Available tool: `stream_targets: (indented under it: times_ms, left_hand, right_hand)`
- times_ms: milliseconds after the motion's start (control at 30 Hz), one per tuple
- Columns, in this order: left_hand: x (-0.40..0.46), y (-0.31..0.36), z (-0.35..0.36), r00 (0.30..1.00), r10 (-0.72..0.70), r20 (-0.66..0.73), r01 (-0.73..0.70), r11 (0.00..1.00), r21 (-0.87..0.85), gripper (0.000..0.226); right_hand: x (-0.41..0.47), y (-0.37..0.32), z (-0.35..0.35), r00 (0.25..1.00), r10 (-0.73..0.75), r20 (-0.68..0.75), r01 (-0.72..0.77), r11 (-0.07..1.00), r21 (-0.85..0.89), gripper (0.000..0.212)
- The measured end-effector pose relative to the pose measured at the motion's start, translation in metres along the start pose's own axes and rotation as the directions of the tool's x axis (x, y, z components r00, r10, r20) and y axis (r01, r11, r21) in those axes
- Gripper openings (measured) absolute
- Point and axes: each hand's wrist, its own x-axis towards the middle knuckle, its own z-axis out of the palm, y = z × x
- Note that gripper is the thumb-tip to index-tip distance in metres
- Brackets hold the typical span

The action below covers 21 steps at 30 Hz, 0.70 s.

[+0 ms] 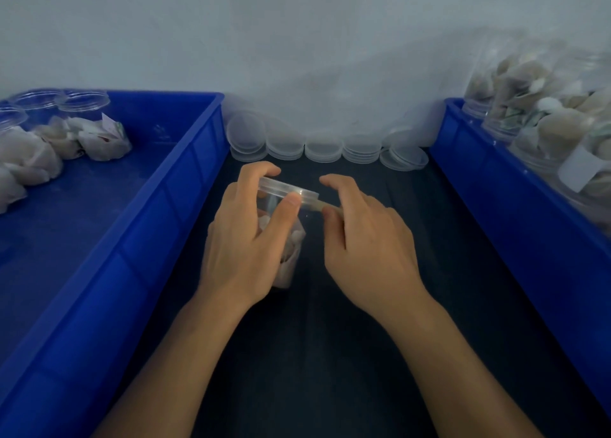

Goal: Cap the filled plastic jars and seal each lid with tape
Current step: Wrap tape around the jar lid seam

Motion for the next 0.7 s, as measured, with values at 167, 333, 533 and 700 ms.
stream_targets:
  times_ms: [167, 333, 533, 700]
  left_hand:
    - [0.000, 0.000, -0.002, 1.000, 0.008, 0.028, -0.008, 1.000, -0.004, 0.043]
    - [-0.001, 0.000, -0.003, 0.998, 0.026, 0.051, -0.026, 1.000, -0.009, 0.044]
    - [-0.002, 0.000, -0.004, 0.995, 0.042, 0.087, -0.034, 0.996, -0.088, 0.045]
    - [-0.001, -0.001, -0.006, 0.993, 0.030, 0.111, -0.011, 0.986, -0.168, 0.045]
  right_hand:
    - [0.001, 0.003, -0.001, 0.999, 0.030, 0.037, -0.031, 0.999, 0.036, 0.037]
    - [0.002, 0.006, -0.004, 0.992, 0.086, 0.096, -0.095, 0.991, 0.097, 0.036]
    - [0.003, 0.010, -0.008, 0.984, 0.128, 0.121, -0.146, 0.977, 0.154, 0.028]
    - [0.007, 0.016, -0.013, 0.973, 0.153, 0.174, -0.191, 0.954, 0.233, 0.026]
